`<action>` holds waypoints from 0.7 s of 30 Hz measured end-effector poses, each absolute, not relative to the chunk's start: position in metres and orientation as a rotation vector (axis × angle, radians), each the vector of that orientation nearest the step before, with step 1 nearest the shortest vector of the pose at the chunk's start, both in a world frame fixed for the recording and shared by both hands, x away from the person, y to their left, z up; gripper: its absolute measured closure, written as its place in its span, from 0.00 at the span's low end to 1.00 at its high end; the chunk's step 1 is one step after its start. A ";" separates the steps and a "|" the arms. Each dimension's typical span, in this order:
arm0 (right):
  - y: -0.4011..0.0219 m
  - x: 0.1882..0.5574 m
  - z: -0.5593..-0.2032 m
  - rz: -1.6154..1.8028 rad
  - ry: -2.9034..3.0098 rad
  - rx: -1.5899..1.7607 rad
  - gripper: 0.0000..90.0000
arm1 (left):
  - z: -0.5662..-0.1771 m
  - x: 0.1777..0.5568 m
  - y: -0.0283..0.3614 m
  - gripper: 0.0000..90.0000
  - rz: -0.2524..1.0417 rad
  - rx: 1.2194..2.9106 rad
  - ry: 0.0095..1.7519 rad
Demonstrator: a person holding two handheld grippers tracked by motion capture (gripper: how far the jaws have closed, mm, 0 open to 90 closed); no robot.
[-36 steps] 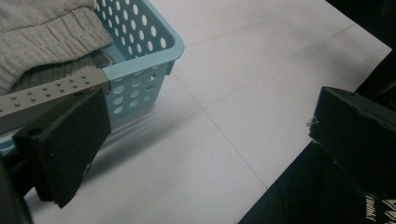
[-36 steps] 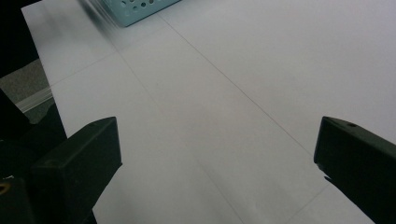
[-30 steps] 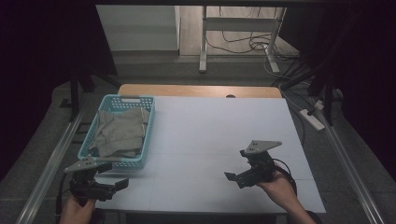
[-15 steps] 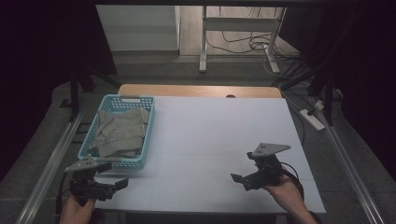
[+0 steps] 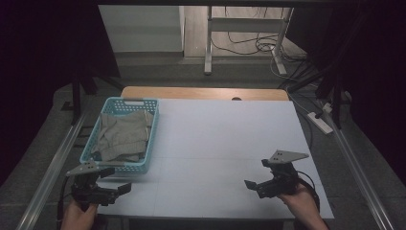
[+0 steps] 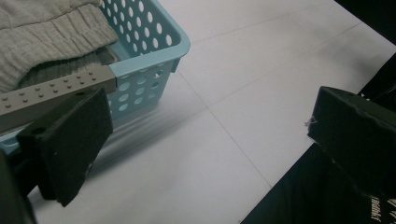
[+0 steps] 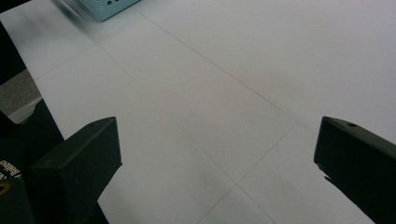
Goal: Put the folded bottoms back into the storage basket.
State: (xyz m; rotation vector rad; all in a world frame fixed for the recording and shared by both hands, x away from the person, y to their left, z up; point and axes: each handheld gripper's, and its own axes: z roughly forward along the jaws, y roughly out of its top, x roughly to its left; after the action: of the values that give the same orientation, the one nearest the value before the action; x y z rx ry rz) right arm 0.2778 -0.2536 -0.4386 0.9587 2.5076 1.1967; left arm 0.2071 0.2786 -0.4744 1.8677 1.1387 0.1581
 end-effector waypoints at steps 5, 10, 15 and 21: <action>-0.263 0.274 -0.441 1.197 2.490 0.984 0.01 | -0.475 0.207 0.279 0.01 0.155 1.866 1.138; -0.273 0.271 -0.445 1.200 2.474 1.032 0.01 | -0.475 0.207 0.279 0.01 0.154 1.866 1.140; -0.281 0.268 -0.448 1.201 2.456 1.067 0.01 | -0.475 0.207 0.279 0.01 0.152 1.863 1.141; -0.291 0.265 -0.450 1.191 2.440 1.097 0.01 | -0.475 0.207 0.280 0.01 0.151 1.859 1.141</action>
State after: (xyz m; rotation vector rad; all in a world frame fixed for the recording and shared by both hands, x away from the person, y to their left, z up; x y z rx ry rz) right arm 0.2652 -0.2914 -0.4505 1.0970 2.4399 1.1906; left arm 0.2073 0.2798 -0.4747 1.8592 1.1406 0.1509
